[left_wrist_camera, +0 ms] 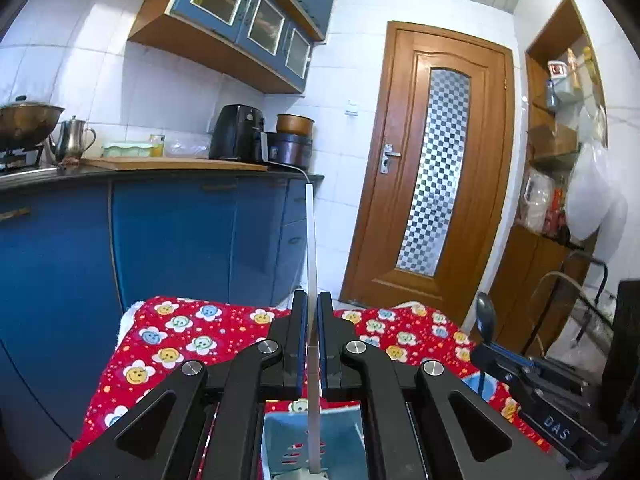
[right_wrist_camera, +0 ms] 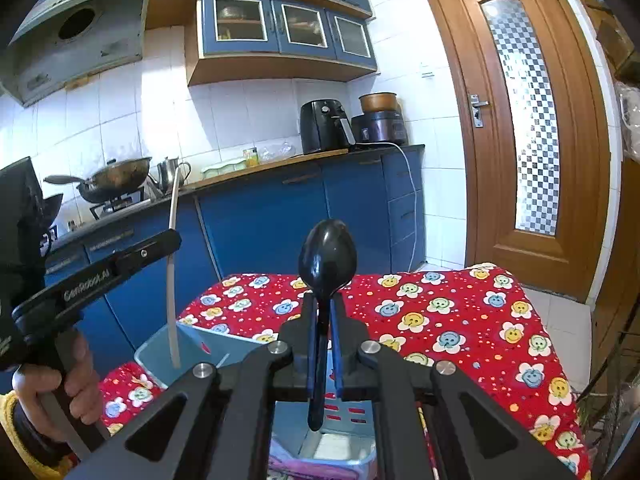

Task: Organize utensils
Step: 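Lift the chopstick with the left tool while the right tool carries the black spoon over the blue box, then open the right tool to drop the spoon into the box while the left tool drops the chopstick in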

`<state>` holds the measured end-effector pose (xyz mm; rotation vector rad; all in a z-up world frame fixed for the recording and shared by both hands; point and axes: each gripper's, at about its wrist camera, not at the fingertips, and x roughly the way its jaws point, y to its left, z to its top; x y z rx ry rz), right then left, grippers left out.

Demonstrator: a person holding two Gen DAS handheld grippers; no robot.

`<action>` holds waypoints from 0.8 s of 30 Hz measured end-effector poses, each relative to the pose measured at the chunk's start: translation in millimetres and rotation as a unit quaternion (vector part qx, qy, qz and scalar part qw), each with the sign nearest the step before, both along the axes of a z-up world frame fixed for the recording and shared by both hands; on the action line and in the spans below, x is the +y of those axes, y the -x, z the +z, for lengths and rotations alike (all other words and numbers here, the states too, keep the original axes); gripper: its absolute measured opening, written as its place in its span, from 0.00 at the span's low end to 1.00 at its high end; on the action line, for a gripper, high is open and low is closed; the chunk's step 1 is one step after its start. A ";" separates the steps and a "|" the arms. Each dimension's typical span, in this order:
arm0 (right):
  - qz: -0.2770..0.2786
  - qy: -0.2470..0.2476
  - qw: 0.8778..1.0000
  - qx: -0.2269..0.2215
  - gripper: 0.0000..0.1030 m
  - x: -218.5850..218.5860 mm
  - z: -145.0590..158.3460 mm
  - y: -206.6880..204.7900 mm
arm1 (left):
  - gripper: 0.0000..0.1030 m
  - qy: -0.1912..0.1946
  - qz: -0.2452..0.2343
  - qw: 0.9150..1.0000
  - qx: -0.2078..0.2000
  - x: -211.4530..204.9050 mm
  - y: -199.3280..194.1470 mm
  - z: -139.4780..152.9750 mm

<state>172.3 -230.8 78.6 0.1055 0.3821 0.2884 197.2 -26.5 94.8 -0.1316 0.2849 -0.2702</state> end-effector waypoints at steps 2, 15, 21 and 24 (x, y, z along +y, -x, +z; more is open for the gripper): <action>0.005 0.002 1.000 0.005 0.08 0.6 -6.5 -2.9 | 0.05 -0.010 0.003 1.000 -0.007 -2.8 1.8 -7.9; 0.020 0.005 1.000 0.009 0.08 2.0 -18.6 -1.1 | 0.05 -0.016 -0.012 0.999 0.031 -4.1 2.4 -27.8; 0.031 -0.006 0.999 0.011 0.25 0.6 -17.5 1.8 | 0.14 -0.021 -0.014 0.998 0.050 -2.5 6.2 -29.5; 0.034 -0.011 0.999 0.006 0.27 0.9 -13.2 5.5 | 0.14 -0.021 -0.015 0.998 0.056 -0.5 9.4 -27.0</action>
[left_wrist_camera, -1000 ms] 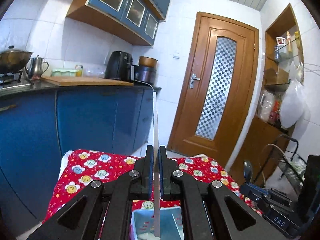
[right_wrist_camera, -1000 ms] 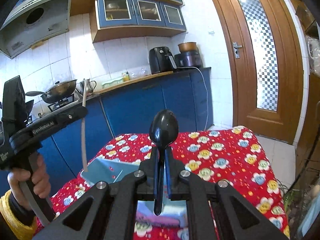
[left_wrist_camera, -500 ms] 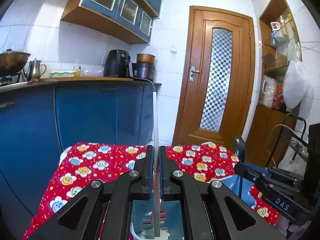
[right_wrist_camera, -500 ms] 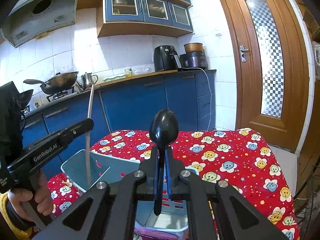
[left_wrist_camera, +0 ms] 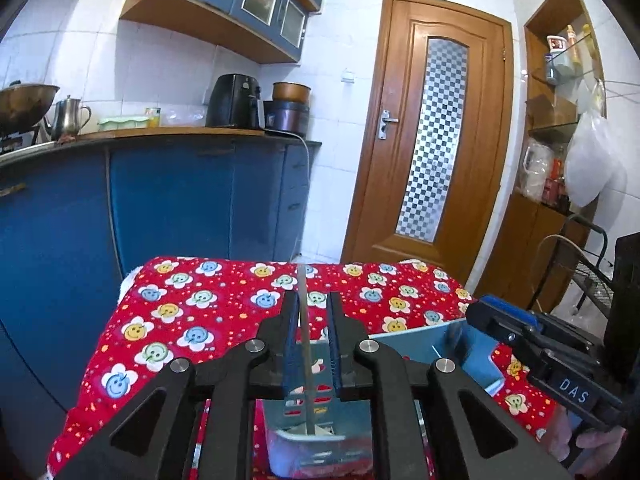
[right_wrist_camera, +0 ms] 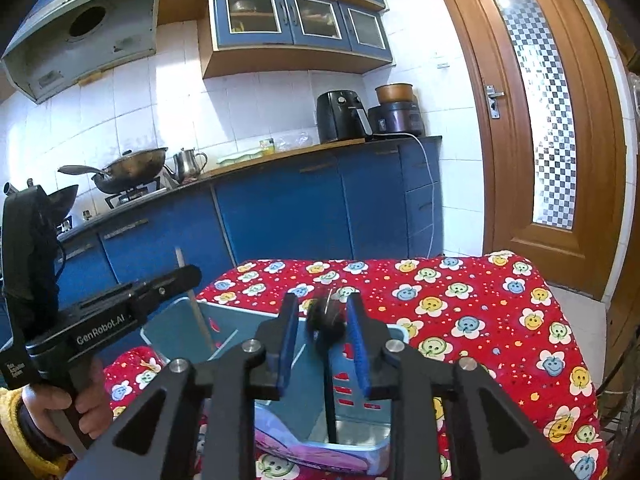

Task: Organize utensils
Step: 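Open the right tool to drop the spoon into the box while the left tool drops the chopstick in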

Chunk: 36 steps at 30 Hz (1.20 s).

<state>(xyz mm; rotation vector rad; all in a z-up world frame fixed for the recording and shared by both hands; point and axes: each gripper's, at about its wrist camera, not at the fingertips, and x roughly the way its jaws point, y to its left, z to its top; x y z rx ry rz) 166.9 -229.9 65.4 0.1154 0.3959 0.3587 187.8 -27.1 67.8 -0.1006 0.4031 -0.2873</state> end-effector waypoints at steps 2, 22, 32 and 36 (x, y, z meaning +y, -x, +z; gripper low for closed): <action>-0.001 0.001 1.000 -0.005 0.27 0.6 3.5 3.3 | 0.15 -0.001 -0.001 1.000 0.006 1.5 4.0 2.7; -0.031 -0.004 0.999 0.043 0.28 -10.6 31.3 69.5 | 0.20 -0.026 -0.011 0.998 0.061 25.3 73.4 23.1; -0.036 -0.003 0.993 0.114 0.29 -11.8 11.7 102.4 | 0.20 -0.045 -0.007 0.991 0.127 36.8 98.4 6.4; -0.037 -0.006 0.989 0.143 0.32 -13.1 -0.4 111.7 | 0.21 -0.056 -0.009 0.986 0.157 38.0 104.8 -4.0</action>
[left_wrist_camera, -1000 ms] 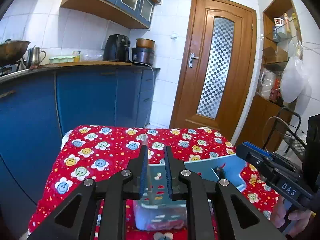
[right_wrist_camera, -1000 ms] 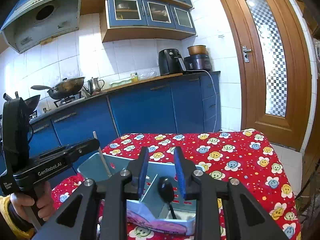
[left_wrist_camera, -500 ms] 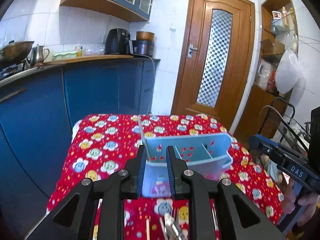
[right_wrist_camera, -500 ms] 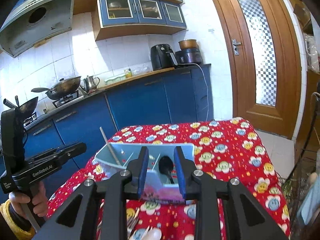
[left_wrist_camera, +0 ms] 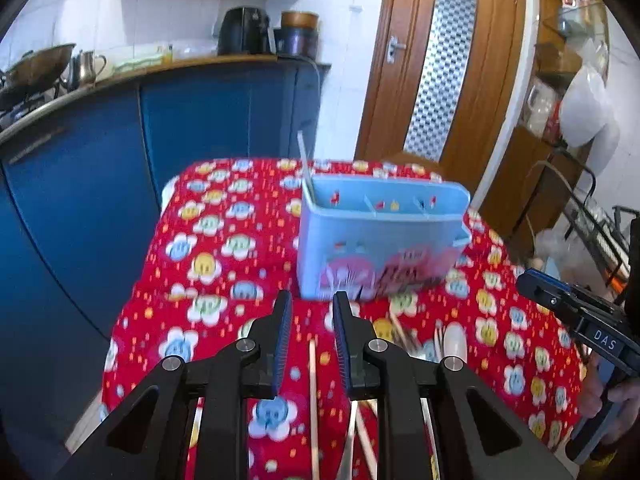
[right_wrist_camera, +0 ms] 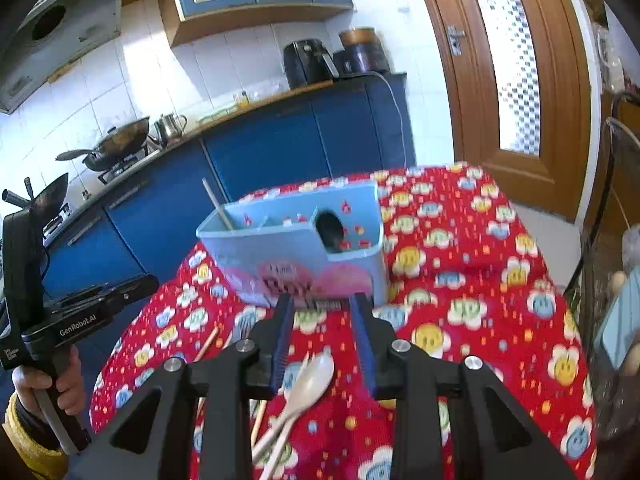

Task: Organize utensils
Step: 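Open the right tool to drop the spoon into the box while the left tool drops the chopstick in, then grasp a second chopstick with the left tool while the right tool reaches the wooden spoon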

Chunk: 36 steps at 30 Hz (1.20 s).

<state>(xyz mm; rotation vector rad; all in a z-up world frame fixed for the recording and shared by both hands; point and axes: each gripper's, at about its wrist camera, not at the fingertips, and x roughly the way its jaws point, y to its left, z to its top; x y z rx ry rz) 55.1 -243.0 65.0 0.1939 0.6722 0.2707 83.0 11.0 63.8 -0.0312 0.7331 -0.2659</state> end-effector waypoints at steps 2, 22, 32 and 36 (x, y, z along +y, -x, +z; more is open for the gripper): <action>-0.002 0.000 1.000 0.012 0.32 -1.1 -6.4 3.8 | 0.22 -0.006 -0.001 1.000 0.010 0.1 2.9 -4.8; -0.021 -0.014 0.997 0.079 0.41 -12.8 -50.7 25.3 | 0.26 -0.042 -0.027 0.989 0.143 -8.2 -3.7 -67.7; -0.034 -0.019 0.995 0.090 0.45 -23.9 -60.1 23.8 | 0.21 -0.044 -0.037 0.982 0.182 -7.5 -17.7 -77.4; -0.034 -0.022 0.995 0.093 0.45 -24.6 -62.4 22.9 | 0.10 -0.055 -0.041 0.981 0.182 -7.9 -21.3 -77.7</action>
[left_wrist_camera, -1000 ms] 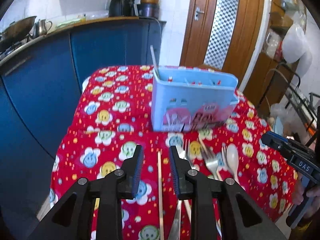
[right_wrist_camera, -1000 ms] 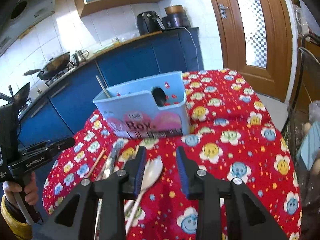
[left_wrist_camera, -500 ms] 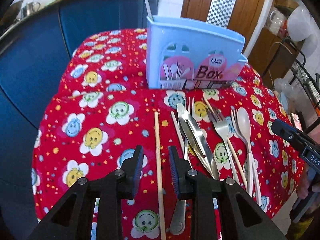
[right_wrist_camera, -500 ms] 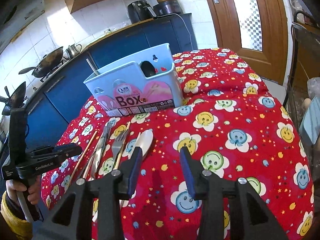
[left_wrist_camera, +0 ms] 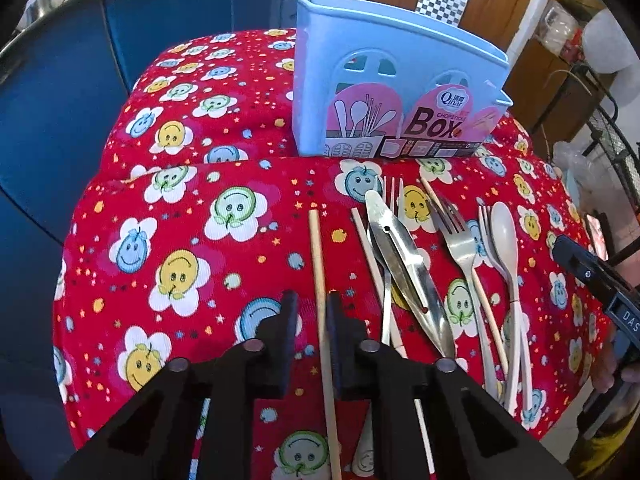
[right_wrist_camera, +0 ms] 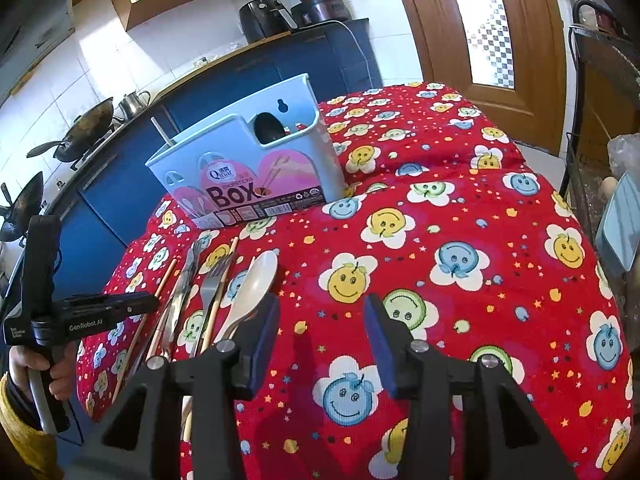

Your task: Organize utensils

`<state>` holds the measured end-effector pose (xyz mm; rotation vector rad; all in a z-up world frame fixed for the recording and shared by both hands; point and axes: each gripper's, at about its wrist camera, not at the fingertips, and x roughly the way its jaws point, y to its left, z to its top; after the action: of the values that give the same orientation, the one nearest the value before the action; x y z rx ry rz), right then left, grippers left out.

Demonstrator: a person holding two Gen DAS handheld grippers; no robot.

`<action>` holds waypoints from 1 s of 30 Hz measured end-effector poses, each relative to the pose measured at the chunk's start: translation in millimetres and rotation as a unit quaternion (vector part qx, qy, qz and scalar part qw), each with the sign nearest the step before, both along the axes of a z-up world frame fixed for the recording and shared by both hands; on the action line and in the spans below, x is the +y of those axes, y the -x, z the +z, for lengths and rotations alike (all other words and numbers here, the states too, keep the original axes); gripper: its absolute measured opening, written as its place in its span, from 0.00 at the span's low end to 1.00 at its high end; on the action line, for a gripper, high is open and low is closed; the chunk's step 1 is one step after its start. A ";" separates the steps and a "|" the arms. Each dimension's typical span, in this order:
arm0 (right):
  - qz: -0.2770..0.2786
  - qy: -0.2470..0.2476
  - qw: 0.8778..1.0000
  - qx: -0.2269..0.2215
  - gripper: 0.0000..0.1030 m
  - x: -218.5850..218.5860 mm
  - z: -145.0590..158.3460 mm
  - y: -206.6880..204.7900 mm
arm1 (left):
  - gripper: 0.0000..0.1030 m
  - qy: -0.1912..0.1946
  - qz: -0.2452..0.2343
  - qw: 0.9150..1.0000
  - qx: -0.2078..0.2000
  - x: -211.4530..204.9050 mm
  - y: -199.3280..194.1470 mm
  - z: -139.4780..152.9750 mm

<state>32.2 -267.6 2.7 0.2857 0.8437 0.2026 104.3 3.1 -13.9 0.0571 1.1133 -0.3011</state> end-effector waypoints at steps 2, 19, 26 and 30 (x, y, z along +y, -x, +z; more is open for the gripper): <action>0.001 -0.001 1.000 0.001 0.46 0.6 -0.7 -0.3 | 0.06 -0.003 0.000 1.000 -0.002 0.7 -0.9 -0.1; 0.034 -0.005 0.999 0.036 0.46 21.8 -4.2 -20.6 | 0.04 0.092 0.042 0.992 -0.080 38.3 21.3 28.8; 0.052 -0.015 0.997 0.056 0.46 33.9 -9.1 -41.1 | 0.04 0.128 0.048 0.985 -0.101 44.4 23.6 35.9; 0.055 -0.012 0.997 0.060 0.46 37.6 -11.2 -50.7 | 0.04 0.138 0.046 0.984 -0.107 44.6 24.2 38.9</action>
<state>83.0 -230.0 -8.5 0.2765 0.9767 0.3012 80.0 47.7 25.0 -0.2030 0.8495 -0.3552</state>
